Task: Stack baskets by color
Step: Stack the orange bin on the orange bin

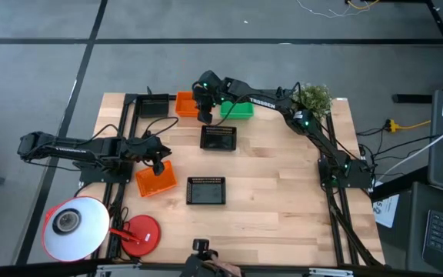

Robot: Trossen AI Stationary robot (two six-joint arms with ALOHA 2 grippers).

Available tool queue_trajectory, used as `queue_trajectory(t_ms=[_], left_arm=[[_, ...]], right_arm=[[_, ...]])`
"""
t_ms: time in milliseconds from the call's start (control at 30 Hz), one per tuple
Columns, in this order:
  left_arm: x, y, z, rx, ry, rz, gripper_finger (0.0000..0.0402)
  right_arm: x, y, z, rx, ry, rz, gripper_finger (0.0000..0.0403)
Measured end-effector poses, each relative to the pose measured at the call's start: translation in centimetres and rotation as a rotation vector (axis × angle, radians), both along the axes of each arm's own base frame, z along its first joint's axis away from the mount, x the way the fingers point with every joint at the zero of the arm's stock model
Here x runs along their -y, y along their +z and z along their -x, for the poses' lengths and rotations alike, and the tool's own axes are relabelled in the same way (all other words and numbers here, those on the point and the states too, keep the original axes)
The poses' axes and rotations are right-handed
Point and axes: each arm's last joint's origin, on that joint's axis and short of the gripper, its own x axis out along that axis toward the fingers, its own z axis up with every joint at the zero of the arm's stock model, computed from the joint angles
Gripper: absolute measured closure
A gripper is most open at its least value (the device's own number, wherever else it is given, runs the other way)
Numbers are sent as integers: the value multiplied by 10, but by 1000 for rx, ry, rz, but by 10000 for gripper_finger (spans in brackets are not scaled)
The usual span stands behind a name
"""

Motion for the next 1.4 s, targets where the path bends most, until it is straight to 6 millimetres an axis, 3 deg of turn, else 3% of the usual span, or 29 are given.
queue_trajectory(t_ms=[100,300,500,667,767,900,1033,1233,1400], left_arm=[[0,0,0,0,0,0,347],[0,0,0,0,1,0,347],[0,0,0,0,1,0,347],[0,0,0,-3,0,0,347],[0,0,0,1,0,0,347],[0,0,0,1,0,0,347],[0,0,0,1,0,0,347],[0,1,0,9,8,-2,347],[1,9,0,17,-19,130,347]], right_arm=[[-4,5,-1,2,-4,-6,279],[-34,49,9,-32,31,-25,277],[-76,92,52,-271,-22,-144,277],[-106,113,89,-493,-90,-258,278],[-124,120,99,-556,-94,-281,283],[-151,128,110,-571,-35,-272,288],[-181,127,136,-619,-1,-273,288],[-212,106,173,-507,-13,-285,289],[-230,79,198,-383,-9,-305,289]])
